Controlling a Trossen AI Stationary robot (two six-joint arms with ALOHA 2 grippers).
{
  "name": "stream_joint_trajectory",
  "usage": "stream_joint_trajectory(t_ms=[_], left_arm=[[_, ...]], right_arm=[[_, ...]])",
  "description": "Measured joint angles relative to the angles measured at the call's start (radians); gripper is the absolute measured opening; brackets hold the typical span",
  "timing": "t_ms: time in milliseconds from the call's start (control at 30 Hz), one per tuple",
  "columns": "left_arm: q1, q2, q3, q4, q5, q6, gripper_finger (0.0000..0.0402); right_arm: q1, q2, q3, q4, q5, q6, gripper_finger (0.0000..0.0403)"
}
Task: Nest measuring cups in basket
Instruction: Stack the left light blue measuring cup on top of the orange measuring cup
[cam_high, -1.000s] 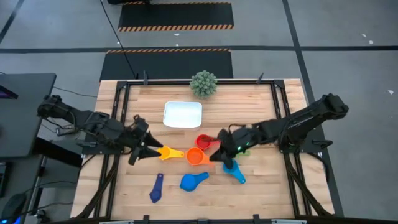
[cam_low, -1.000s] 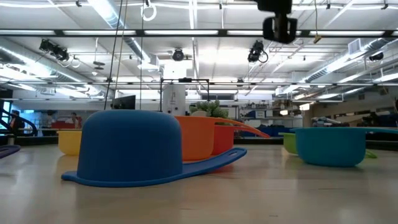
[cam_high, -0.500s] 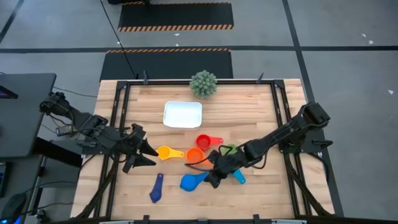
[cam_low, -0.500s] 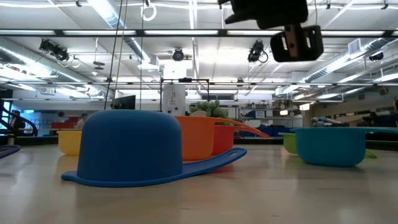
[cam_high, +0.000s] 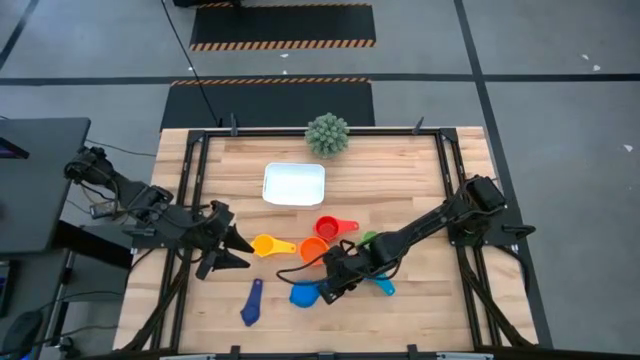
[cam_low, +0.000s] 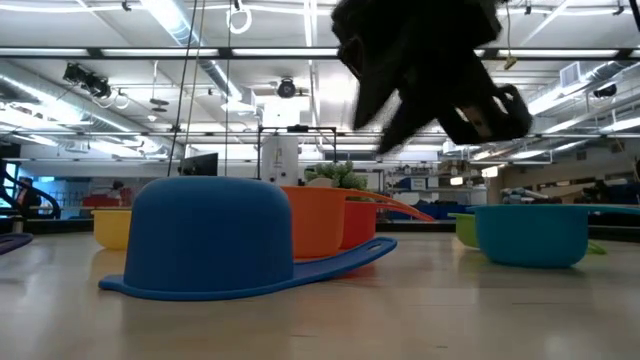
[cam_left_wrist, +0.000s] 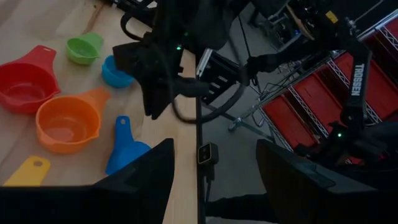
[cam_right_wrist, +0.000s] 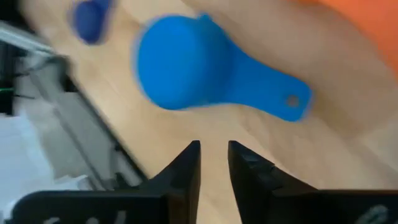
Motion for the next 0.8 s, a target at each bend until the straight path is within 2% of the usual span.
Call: stream_joint_trajectory(t_ms=[267,400,533,800], left_arm=[[0.0,0.0,0.0,0.001,-0.02,0.004,0.0231],[0.0,0.0,0.0,-0.001,-0.036,0.004,0.0231],[0.0,0.0,0.0,0.0,-0.04,0.004,0.0231],[0.0,0.0,0.0,0.001,-0.047,0.004,0.0231]], right_arm=[[0.001,-0.001,0.0,-0.092,0.03,0.017,0.017],[0.001,0.025,-0.003,-0.107,0.038,0.014,0.0194],[0.001,0.033,-0.02,-0.08,0.069,0.015,0.0198],[-0.006,0.033,-0.122,0.105,0.088,0.065,0.0186]])
